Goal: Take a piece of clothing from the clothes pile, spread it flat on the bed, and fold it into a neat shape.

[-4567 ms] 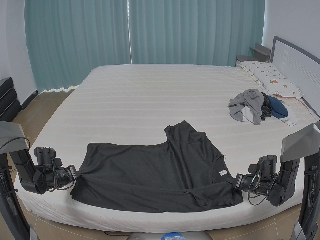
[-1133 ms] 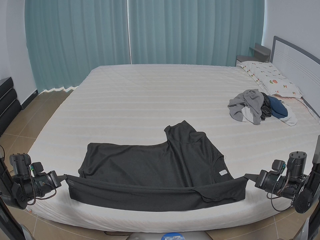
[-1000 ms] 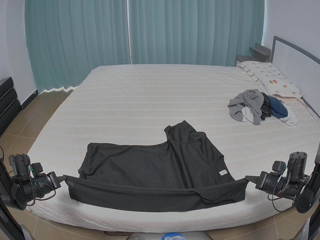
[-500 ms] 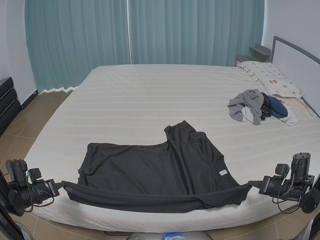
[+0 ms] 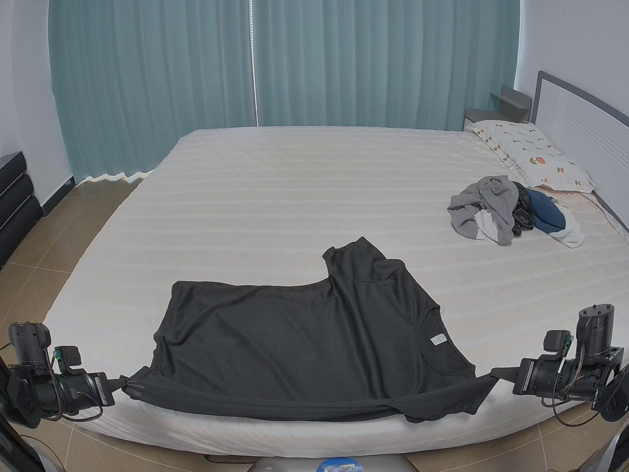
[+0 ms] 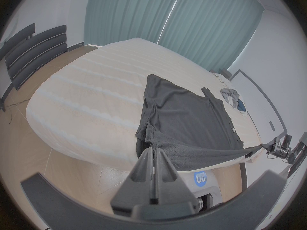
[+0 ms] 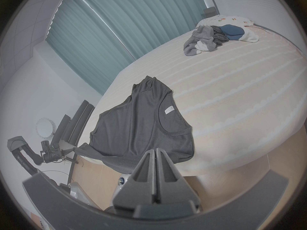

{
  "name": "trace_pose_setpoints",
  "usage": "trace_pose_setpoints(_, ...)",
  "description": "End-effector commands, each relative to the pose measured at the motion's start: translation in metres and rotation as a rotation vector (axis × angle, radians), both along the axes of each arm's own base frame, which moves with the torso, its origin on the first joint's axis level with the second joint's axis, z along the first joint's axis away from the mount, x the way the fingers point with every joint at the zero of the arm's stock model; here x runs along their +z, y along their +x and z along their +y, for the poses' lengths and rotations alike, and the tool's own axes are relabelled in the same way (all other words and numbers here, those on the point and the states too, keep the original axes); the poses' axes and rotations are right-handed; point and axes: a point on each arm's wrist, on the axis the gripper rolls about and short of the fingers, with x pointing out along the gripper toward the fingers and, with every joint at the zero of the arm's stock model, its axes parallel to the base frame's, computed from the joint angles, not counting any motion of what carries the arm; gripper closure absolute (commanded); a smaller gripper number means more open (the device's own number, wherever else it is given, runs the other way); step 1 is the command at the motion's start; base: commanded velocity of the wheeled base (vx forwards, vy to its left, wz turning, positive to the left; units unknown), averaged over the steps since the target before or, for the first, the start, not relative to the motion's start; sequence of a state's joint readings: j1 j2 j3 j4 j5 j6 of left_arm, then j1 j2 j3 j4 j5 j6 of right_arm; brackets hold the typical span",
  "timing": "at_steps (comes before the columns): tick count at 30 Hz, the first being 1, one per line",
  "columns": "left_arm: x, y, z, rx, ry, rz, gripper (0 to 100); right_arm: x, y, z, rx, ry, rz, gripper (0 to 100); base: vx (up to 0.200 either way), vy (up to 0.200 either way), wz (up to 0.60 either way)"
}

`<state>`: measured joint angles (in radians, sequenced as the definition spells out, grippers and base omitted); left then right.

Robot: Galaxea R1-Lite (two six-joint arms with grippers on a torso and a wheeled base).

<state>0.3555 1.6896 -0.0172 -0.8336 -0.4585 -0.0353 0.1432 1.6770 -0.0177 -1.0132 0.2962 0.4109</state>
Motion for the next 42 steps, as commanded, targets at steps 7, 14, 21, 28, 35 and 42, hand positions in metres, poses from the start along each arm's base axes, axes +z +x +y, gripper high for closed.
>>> trace_pose_setpoints(7,0.007,-0.017,-0.004,-0.005,0.040,0.019,100,0.001,-0.014,0.003,0.038,-0.020,0.039,100,0.000,0.000,0.00)
trace_pose_setpoints(14,0.008,-0.011,-0.002,-0.003,0.048,0.021,100,0.005,-0.013,0.004,0.043,-0.014,0.015,100,0.000,0.000,0.00)
trace_pose_setpoints(21,0.006,0.010,0.006,0.004,0.034,0.035,100,0.010,0.010,0.008,0.031,0.006,-0.010,100,0.000,0.000,0.00)
trace_pose_setpoints(28,0.004,0.030,0.010,0.011,0.016,0.034,100,0.003,0.039,0.013,0.024,0.003,0.005,100,0.000,0.000,0.00)
trace_pose_setpoints(35,0.003,0.051,0.000,-0.014,-0.035,0.042,100,-0.006,0.059,0.016,0.018,-0.002,0.027,100,0.000,0.000,0.00)
trace_pose_setpoints(42,-0.013,0.071,0.005,0.033,0.000,0.099,100,-0.024,0.081,0.020,0.017,-0.008,0.070,100,0.000,0.000,0.00)
